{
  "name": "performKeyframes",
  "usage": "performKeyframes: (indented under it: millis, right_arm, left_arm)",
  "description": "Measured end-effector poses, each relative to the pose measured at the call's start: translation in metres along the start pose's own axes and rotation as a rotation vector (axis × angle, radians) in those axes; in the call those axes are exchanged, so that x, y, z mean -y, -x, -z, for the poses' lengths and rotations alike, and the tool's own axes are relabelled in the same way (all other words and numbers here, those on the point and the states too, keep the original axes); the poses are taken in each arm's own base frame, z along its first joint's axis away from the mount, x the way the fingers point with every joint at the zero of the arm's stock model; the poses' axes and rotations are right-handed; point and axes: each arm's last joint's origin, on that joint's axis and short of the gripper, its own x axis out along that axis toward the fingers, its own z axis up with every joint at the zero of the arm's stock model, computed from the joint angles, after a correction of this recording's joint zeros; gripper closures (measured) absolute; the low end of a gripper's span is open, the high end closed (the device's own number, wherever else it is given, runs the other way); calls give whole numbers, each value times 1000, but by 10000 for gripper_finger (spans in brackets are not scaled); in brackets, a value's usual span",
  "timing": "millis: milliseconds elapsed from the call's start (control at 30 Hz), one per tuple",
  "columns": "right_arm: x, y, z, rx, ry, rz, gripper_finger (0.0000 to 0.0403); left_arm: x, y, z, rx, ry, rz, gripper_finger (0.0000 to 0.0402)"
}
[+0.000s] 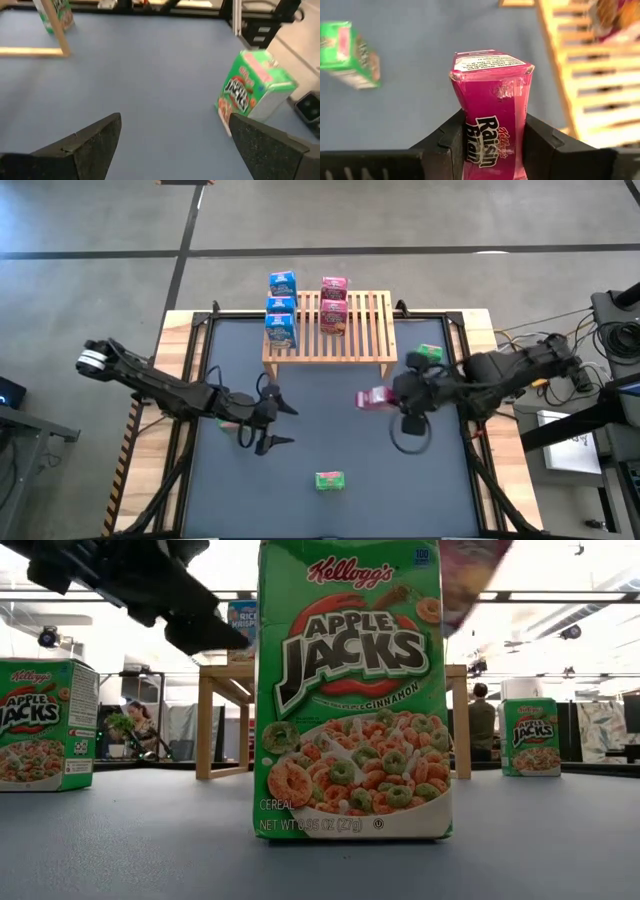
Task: Stack cereal on shelf
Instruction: Put the pink cereal box on the shelf aligned with the other pink cereal boxes
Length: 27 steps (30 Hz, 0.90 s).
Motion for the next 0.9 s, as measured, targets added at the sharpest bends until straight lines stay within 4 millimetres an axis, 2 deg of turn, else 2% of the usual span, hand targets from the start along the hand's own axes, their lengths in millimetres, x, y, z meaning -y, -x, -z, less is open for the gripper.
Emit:
performKeyframes:
  millis: [200,467,633,900]
  right_arm:
    - [29,-18,-39,-5,89,44,259]
    - [72,-32,-87,17,149,93,265]
    - [92,-42,-105,-35,177,103,261]
    - [113,-72,-122,-126,211,124,252]
  left_arm:
    - [0,11,-8,52,-6,7,48]
    - [-1,12,-1,-14,-8,-4,48]
    - [-2,12,1,-37,-9,-7,48]
    - [-2,12,2,-47,-9,-9,48]
